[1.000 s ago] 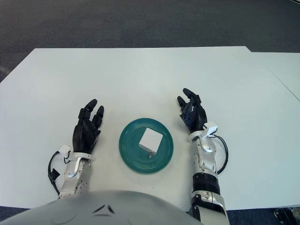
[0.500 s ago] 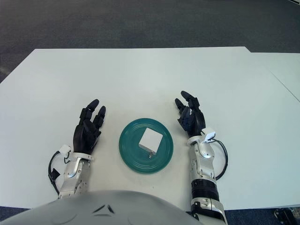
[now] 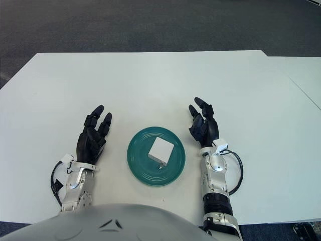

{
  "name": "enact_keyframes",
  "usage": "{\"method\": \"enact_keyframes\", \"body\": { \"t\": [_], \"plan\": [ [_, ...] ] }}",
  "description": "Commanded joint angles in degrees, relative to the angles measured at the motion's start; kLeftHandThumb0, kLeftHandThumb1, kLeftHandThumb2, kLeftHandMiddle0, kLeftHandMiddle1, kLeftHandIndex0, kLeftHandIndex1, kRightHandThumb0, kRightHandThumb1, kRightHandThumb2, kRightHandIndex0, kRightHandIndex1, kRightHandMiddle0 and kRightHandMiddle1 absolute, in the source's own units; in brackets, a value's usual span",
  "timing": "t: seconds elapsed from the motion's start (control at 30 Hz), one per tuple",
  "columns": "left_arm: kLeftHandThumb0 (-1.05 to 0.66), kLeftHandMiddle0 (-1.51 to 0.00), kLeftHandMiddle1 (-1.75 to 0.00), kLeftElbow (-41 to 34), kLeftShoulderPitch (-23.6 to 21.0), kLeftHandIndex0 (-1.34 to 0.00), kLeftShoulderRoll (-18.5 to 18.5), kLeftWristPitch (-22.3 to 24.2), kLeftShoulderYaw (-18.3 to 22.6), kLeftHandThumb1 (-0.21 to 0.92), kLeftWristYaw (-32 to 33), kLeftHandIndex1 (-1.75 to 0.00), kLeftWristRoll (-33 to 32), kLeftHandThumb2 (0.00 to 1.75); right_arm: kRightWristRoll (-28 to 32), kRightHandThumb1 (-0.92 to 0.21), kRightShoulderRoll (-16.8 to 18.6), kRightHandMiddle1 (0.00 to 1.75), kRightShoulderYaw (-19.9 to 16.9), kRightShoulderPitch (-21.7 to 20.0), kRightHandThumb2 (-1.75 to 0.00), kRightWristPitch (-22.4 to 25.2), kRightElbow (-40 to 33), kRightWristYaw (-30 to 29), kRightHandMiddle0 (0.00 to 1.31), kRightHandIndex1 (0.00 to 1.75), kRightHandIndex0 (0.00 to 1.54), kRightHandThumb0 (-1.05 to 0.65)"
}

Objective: Put the charger into the plate.

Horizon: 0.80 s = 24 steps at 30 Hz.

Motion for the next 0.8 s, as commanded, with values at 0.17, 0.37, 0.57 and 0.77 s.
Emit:
{"method": "enact_keyframes", "body": {
  "t": [0.17, 0.37, 0.57, 0.77],
  "plan": [
    [-0.97, -0.24, 0.00, 5.7, 3.9, 0.00, 0.2, 2.1, 2.4, 0.92, -1.7, -0.51, -0.4, 0.92, -0.8, -0.92, 5.1, 0.65, 2.2, 4.7, -0.96, -0.3, 6.8, -1.3, 0.00, 0.00, 0.28, -0.90],
    [-0.97, -0.24, 0.00, 3.8, 4.9, 0.00, -0.3, 3.3, 2.9, 0.92, -2.2, -0.51, -1.3, 0.91, 0.0, -0.92, 6.4, 0.60, 2.0, 5.3, -0.93, -1.3, 5.9, -1.7, 0.00, 0.00, 0.29, -0.87],
    [-0.96, -0.23, 0.00, 2.8, 5.8, 0.00, 0.1, 2.1, 2.3, 0.92, 0.3, -0.49, 3.7, 0.90, 0.8, -0.92, 6.9, 0.58, 1.6, 5.6, -0.92, -1.5, 5.6, -1.5, 0.00, 0.01, 0.29, -0.86],
    [-0.96, -0.19, 0.00, 2.2, 6.0, 0.00, 0.9, 1.4, 1.1, 0.92, 3.4, -0.43, 10.6, 0.91, 0.6, -0.92, 6.3, 0.53, 2.0, 6.1, -0.91, -0.8, 5.0, -0.6, 0.00, 0.00, 0.25, -0.85]
  ]
}}
